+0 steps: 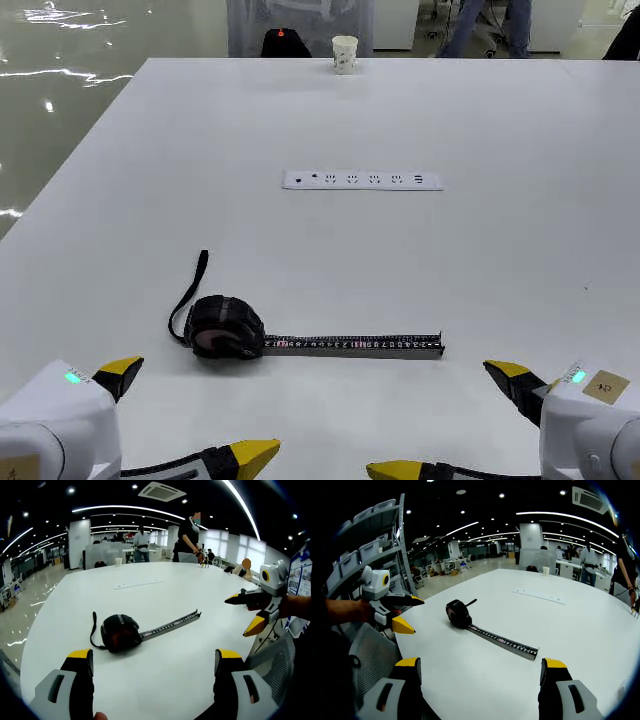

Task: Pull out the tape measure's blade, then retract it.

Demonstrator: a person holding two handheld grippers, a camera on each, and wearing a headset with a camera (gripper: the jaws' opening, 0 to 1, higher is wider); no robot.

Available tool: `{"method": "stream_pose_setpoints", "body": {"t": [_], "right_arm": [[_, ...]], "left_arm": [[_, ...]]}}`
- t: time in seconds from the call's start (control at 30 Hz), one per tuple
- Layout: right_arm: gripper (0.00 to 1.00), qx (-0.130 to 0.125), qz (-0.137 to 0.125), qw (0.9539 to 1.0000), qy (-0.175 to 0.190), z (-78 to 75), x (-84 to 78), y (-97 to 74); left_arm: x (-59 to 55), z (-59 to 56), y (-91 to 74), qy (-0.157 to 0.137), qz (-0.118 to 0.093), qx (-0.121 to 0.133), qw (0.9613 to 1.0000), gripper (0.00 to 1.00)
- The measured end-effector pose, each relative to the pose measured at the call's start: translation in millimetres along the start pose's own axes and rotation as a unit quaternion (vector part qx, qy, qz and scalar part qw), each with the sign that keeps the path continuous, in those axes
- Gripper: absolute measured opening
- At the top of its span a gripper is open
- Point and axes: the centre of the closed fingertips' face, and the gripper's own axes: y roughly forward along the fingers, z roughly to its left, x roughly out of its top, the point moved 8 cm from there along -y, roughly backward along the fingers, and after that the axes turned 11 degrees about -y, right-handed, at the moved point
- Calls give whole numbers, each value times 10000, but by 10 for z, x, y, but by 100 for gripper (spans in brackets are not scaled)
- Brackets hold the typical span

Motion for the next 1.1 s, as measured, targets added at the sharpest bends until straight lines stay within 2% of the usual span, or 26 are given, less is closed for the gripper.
{"method": "stream_pose_setpoints", "body": {"t": [0.37, 0.8, 1.1], "right_arm": [[99, -1, -15, 10000, -16, 19, 17, 0], [99, 47, -3, 10000, -55, 30, 18, 5], [99, 159, 3, 9998, -112, 31, 7, 13]], "left_arm": [[10, -14, 5, -48, 1, 121, 9999, 99], [30, -46, 25, -5, 17, 119, 9999, 99], [24, -36, 47, -36, 16, 184, 9998, 99]]}}
